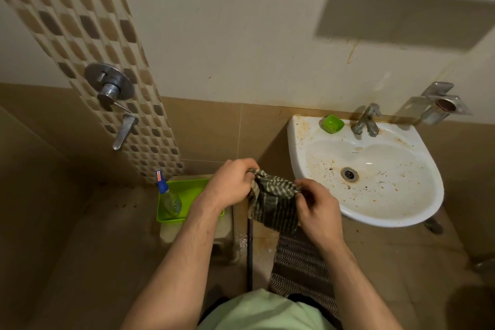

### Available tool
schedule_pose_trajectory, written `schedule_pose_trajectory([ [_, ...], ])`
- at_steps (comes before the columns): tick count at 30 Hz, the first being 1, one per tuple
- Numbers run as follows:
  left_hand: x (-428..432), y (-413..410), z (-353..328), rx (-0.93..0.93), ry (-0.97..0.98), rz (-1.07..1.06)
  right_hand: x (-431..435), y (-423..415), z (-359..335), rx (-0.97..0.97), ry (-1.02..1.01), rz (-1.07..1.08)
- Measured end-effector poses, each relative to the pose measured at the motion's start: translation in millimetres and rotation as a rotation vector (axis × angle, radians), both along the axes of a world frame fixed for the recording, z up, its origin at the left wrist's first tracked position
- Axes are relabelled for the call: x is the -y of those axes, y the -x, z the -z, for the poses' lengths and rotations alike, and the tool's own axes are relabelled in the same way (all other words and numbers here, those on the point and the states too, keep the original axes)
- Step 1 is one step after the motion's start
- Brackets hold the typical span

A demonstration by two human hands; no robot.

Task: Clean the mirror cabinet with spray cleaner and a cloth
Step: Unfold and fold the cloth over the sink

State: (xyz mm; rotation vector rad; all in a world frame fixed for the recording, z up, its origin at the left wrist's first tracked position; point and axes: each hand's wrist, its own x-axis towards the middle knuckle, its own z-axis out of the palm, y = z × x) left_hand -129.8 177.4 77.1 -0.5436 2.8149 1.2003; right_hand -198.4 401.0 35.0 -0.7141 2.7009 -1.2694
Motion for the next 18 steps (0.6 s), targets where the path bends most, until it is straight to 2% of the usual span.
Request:
schedule_pose_trajectory([
  [4,-10.1,7.3,-8.3,-0.042,-0.143,0.051,18.3,-9.3,-5.5,-0.066,0.107,-0.18],
  [8,-9.7,7.9,-7.6,-0.046,-0.197,0.062,29.7,-11.7,-7.8,-0.04,0.204,-0.203],
  [11,-6.8,4.9,-5.9,-0.04,-0.234,0.004,29.5,-12.4,-7.6,-0.007,0.198,-0.215],
  [13,-5.3,3.3,-5.7,-0.041,-0.227,-0.019,30.2,-13.9,-8.0,-0.033,0.167,-0.23],
  [18,-1.1,-0.9,-11.2,0.02,-0.087,0.049,26.9,-8.4,-20.7,-0.055,0.317,-0.22],
])
